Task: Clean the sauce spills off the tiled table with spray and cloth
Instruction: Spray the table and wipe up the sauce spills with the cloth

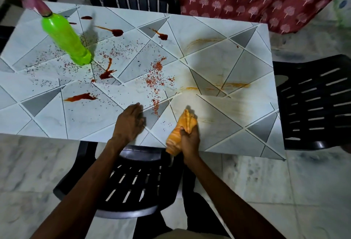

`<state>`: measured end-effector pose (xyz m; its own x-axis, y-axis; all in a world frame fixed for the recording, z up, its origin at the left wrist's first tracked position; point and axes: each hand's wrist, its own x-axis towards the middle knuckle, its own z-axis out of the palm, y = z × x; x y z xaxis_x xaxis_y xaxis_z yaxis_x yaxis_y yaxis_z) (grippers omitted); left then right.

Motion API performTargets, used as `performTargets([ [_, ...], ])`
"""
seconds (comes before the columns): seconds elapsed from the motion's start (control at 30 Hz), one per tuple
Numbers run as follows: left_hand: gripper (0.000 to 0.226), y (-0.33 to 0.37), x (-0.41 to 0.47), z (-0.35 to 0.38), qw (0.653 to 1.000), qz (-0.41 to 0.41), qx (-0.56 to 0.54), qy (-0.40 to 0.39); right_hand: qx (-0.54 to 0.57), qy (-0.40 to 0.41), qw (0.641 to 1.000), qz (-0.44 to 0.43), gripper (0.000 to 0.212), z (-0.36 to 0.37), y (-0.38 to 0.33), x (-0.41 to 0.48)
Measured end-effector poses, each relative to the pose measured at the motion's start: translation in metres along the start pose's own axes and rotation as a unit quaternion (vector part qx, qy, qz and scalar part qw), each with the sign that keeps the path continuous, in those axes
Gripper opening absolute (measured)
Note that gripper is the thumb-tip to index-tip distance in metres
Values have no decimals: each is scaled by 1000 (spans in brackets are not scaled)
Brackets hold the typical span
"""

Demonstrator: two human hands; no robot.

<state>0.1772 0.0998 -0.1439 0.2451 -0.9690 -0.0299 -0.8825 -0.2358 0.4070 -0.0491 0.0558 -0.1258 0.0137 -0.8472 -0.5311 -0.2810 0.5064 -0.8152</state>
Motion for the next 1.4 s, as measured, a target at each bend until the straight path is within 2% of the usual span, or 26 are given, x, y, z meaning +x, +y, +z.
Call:
performTargets([
  [0.23,71,-85,7,-4,992,16,106,-67,10,10,1000,-17,59,126,-51,16],
  [0.43,80,-122,16,-29,995,15,74,-60,41,-28,999,-10,64,187,-88,40],
  [0.53,79,-130,23,-35,995,31,65,-73,47,-38,998,-13,71,175,-66,60],
  [0.6,81,-133,29,-36,994,27,64,-87,42,-18,999,-24,69,143,-67,41],
  [0.67,83,-134,34,-35,993,24,61,-99,64,15,997,-38,62,107,-75,7],
  [0.77,83,-134,37,-36,992,30,61,-104,69,62,995,-30,37,53,-54,-19],
  [0.87,84,-132,38,-32,993,30,64,-98,59,93,994,-13,38,12,-21,-30],
  [1.0,85,-130,37,-28,993,16,66,-91,92,102,990,28,41,28,6,-24],
  [1.17,81,-131,37,-25,995,17,55,-85,114,43,992,27,43,112,-13,7],
  [1.3,77,-130,38,-20,996,9,56,-69,116,-27,993,24,63,174,-56,33],
  [1.4,75,-134,39,-17,996,24,61,-57,93,-95,991,18,61,194,-75,51],
])
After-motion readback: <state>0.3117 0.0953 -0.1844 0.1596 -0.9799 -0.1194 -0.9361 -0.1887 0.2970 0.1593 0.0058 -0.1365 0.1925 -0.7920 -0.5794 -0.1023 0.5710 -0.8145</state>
